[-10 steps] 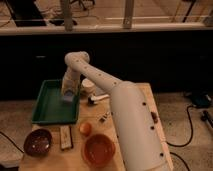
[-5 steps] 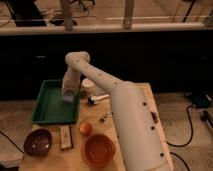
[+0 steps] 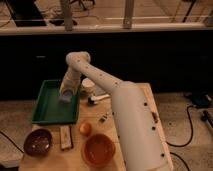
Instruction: Place sponge in tray
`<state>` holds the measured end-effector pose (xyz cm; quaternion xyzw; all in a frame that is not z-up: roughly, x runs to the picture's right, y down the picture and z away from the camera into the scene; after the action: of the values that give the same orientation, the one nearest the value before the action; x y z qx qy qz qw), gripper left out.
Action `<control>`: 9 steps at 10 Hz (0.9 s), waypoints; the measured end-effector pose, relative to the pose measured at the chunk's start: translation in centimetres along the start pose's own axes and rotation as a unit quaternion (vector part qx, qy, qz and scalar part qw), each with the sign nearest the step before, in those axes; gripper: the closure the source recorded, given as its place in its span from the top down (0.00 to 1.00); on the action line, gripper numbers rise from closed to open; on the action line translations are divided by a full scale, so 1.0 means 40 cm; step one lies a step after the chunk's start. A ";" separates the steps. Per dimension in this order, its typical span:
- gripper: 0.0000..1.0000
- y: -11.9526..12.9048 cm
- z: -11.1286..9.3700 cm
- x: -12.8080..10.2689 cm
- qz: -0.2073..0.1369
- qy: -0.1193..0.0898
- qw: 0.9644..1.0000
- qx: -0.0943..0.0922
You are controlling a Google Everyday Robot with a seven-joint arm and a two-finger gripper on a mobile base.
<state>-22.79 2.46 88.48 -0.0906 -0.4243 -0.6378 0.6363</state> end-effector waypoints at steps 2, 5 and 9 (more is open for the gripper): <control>0.80 -0.001 0.000 -0.001 -0.002 0.000 1.000 0.005; 0.80 -0.004 0.000 -0.002 -0.005 -0.002 1.000 0.010; 0.80 -0.006 -0.005 -0.003 -0.009 -0.004 1.000 0.012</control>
<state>-22.90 2.39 88.17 -0.0812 -0.4352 -0.6378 0.6302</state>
